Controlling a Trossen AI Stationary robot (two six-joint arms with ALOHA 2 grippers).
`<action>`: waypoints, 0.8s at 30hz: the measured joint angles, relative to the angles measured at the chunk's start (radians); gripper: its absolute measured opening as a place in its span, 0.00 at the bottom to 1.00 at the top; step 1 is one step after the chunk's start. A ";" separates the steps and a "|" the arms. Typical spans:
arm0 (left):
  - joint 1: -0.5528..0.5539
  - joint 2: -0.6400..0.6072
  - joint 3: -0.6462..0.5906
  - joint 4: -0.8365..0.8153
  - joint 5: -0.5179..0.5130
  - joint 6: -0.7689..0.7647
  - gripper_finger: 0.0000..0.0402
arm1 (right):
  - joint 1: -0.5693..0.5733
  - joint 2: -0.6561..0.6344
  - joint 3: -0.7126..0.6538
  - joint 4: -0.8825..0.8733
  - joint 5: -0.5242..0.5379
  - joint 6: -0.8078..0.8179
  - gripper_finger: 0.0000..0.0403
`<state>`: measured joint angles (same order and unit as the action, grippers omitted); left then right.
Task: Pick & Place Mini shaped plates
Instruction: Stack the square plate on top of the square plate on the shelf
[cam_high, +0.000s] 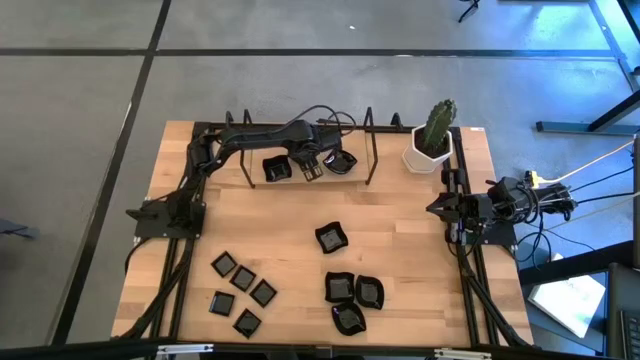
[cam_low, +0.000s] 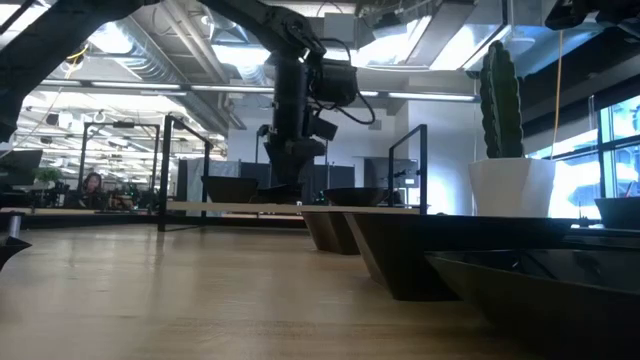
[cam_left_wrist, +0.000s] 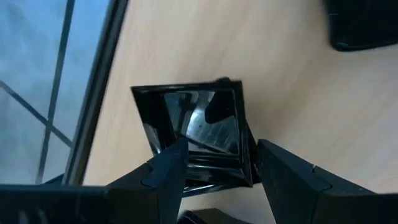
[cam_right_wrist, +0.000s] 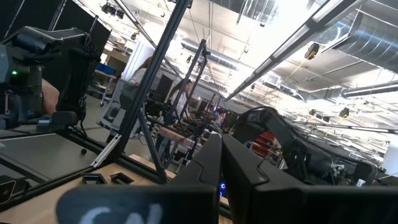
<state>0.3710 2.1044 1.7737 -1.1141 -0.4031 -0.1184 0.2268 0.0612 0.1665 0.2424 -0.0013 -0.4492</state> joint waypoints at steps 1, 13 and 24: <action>0.003 0.000 0.000 0.004 -0.005 0.000 0.47 | 0.000 0.000 0.000 0.000 0.000 0.000 0.04; 0.003 0.000 0.000 0.020 0.012 0.026 0.33 | 0.000 0.000 0.000 0.000 0.000 0.000 0.04; -0.032 -0.001 0.000 0.016 0.048 0.087 0.02 | 0.000 0.000 0.000 0.000 0.000 0.000 0.04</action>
<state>0.3389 2.1036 1.7737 -1.0981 -0.3546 -0.0311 0.2268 0.0612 0.1665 0.2428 -0.0013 -0.4496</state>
